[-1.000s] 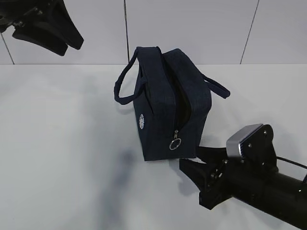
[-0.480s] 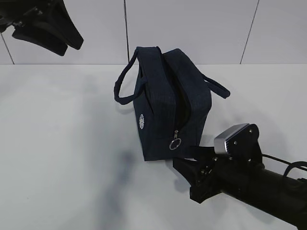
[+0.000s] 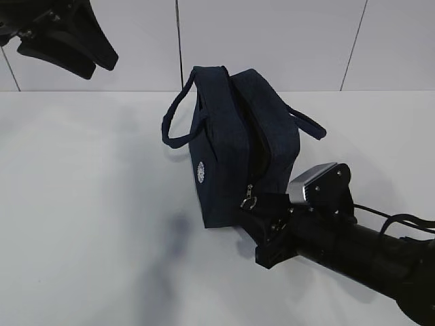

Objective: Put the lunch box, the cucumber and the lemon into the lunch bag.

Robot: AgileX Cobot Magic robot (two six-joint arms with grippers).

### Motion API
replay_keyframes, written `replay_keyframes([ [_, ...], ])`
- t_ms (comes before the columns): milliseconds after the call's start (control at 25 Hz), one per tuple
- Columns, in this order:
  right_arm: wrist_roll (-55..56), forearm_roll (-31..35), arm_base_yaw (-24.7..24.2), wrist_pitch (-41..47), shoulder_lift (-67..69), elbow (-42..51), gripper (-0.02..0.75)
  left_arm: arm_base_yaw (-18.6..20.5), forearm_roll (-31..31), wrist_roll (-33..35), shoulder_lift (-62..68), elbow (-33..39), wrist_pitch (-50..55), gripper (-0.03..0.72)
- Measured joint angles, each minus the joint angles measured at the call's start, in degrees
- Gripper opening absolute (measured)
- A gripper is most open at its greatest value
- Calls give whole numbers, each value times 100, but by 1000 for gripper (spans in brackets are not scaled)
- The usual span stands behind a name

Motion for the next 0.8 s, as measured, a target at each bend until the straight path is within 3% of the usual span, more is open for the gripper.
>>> replay_keyframes([
  [360, 0, -155, 0, 343, 22, -358, 422, 0, 0, 0, 0, 0, 0, 298],
  [600, 0, -125, 0, 1151, 33, -504, 422, 0, 0, 0, 0, 0, 0, 298],
  [800, 0, -126, 0, 1175, 45, -557, 422, 0, 0, 0, 0, 0, 0, 298],
])
